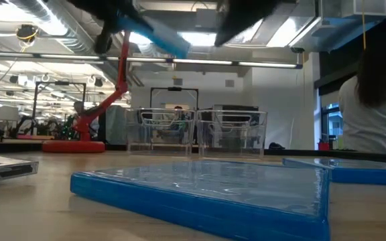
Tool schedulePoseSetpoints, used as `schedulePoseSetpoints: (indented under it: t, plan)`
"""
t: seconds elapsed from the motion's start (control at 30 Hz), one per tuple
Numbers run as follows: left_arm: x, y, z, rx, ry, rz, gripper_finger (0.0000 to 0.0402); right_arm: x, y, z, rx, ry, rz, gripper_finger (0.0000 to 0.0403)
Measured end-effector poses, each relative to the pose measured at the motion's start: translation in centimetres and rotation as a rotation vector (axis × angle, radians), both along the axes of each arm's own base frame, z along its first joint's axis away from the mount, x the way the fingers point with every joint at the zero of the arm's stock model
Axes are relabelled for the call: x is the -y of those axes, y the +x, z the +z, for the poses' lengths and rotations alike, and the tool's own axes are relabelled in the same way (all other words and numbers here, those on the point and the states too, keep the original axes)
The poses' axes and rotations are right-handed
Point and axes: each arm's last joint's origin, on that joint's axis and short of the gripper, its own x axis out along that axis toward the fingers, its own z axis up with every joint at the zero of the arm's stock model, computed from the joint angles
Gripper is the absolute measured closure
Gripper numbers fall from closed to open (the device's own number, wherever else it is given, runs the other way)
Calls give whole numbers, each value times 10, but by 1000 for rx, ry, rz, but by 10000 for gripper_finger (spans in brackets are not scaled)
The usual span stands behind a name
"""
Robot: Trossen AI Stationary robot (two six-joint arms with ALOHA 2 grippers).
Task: Pick & place jewel cases by type
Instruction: Put the left blue CD case into the left transparent bin
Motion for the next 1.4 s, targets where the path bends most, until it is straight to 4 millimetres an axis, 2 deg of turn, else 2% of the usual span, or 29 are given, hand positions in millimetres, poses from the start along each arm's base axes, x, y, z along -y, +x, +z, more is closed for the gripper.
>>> schedulePoseSetpoints:
  t: [0.2,0.37,0.53,0.7,0.87,1.07,1.4]
  plan:
    - [-34,-9,-9,-96,-71,125,385,4,-39,-1,131,91,-37,248]
    - [-62,-3,-23,-116,-153,155,385,10,-54,-4,194,133,-55,248]
    - [-81,11,-41,-180,-200,177,390,11,-58,-14,201,134,-49,248]
    - [-99,32,-30,-248,-189,157,386,12,-61,-24,170,136,-48,248]
    - [-115,50,-25,-406,-216,132,387,13,-63,-29,162,144,-52,248]
    - [-129,67,-28,-413,-230,114,382,12,-62,-30,179,175,-80,248]
    - [-137,81,-62,-509,-315,79,382,11,-58,-25,238,200,-77,248]
